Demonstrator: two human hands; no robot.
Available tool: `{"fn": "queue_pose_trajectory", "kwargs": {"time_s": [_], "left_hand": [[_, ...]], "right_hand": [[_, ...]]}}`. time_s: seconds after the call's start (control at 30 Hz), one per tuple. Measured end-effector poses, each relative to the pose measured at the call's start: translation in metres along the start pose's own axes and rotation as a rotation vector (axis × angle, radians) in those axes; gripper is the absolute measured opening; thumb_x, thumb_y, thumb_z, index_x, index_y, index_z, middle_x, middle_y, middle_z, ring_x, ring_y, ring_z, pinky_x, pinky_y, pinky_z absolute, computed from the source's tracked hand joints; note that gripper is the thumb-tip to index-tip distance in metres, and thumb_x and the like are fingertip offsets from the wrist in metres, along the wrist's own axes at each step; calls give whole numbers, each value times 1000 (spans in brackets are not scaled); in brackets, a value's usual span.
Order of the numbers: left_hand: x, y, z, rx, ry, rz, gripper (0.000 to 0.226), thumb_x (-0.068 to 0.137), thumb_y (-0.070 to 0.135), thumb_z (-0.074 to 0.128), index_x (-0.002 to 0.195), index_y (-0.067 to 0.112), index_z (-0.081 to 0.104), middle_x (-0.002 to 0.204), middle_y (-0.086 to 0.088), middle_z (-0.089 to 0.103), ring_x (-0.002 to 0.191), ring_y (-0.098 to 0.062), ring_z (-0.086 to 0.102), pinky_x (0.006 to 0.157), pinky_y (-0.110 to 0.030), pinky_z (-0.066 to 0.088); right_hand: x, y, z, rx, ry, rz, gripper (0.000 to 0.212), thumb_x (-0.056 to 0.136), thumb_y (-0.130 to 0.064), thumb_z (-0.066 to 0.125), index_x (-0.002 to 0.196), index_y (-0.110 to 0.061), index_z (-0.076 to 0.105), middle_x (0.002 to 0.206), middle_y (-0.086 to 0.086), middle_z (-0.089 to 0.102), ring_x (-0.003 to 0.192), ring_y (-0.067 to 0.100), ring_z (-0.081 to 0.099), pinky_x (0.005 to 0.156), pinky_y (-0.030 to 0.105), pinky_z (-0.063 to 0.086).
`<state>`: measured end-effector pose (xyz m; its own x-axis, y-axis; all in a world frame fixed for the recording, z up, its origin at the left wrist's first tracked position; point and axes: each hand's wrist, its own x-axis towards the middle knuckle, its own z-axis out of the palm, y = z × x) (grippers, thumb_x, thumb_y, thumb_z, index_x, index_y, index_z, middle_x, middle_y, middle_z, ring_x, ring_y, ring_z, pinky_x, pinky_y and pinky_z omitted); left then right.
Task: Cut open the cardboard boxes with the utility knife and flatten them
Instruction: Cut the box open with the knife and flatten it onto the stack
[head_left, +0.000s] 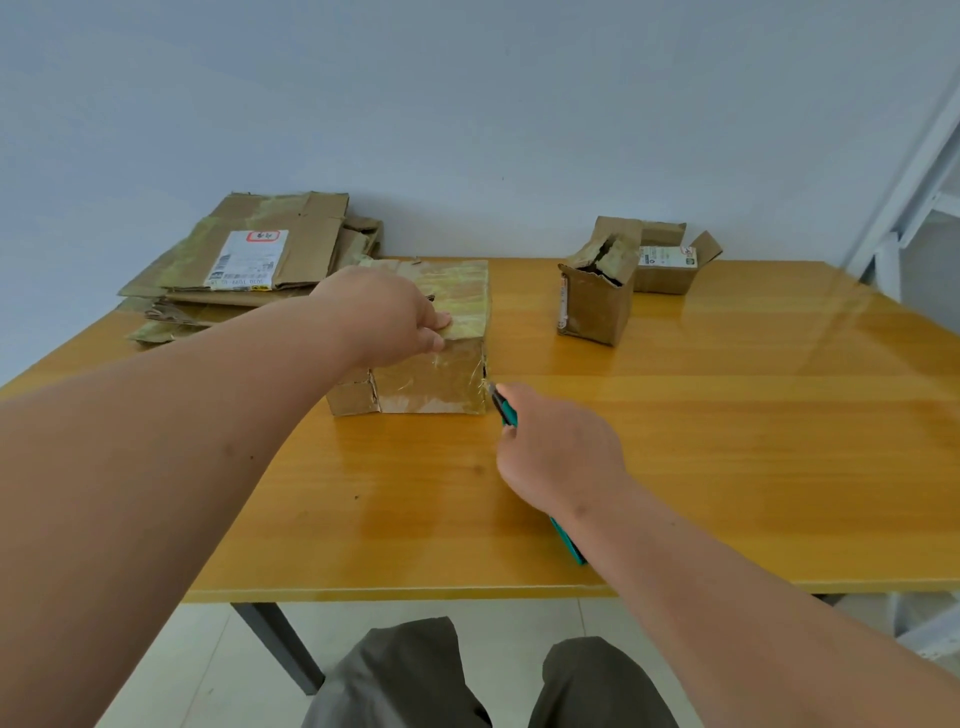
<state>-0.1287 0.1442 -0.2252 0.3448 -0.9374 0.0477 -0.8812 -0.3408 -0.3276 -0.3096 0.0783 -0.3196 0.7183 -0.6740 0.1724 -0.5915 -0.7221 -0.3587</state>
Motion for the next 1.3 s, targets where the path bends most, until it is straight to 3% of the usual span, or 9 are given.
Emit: {"fn": "queue_pose_trajectory", "kwargs": {"time_s": [0.17,0.37,0.73,0.8,0.87,0.93,1.07,1.17,1.3], "left_hand": [[2,-1,-1,-9,-12,1,44,97,56,39,137,42,51,130,6,60,117,-21,55,74,-30,36],[2,0,1,-1,1,-7,44,97,56,39,137,42,49,131,5,60,119,-21,54,75,-31,36],[1,2,-1,3,-5,-10,44,98,55,39,138,41,49,132,5,59,120,-21,54,75,-30,36],[0,2,-1,3,-3,-9,44,98,54,39,138,41,49,133,5,58,121,-21,53,75,-30,36],[0,2,-2,-1,-7,-11,43,98,54,39,138,42,48,135,6,57,123,-21,52,76,-30,36],[0,2,-2,-2,-10,-10,43,98,54,40,139,42,46,137,7,55,124,-21,51,76,-30,34],[1,2,-1,-2,-7,-8,43,98,54,40,139,43,46,136,7,57,122,-21,52,76,-30,35],[0,2,-2,-15,-15,-14,42,97,55,41,138,44,47,133,7,58,120,-20,54,76,-30,36],[0,1,-2,-35,-20,-19,42,97,56,41,136,44,49,128,7,61,115,-19,56,74,-29,36]], "right_hand": [[2,0,2,8,77,1,53,91,-21,44,142,-34,39,64,-17,41,58,4,43,48,27,29],[6,-2,7,-17,22,5,59,89,-17,45,146,-32,39,67,-19,37,59,3,40,50,26,27],[5,-1,7,62,63,-4,56,91,-20,44,146,-31,39,68,-19,35,59,2,37,50,25,29],[5,-1,7,63,48,0,57,91,-19,44,146,-31,39,73,-17,42,61,5,39,50,25,28],[7,-2,7,54,21,4,59,90,-19,43,147,-32,37,93,-10,60,69,9,43,51,25,27],[9,-2,9,30,8,0,60,90,-19,43,148,-32,36,111,-7,65,76,13,44,52,26,27],[9,-3,8,47,-28,20,56,90,-19,43,145,-30,39,107,-6,63,78,13,45,59,30,34],[6,-5,4,-5,-49,32,46,89,-19,43,133,-29,48,77,-14,47,66,9,44,58,30,34],[2,-15,0,-236,-147,-31,25,82,-17,43,98,-27,60,79,-7,58,68,14,48,67,35,32]]}}
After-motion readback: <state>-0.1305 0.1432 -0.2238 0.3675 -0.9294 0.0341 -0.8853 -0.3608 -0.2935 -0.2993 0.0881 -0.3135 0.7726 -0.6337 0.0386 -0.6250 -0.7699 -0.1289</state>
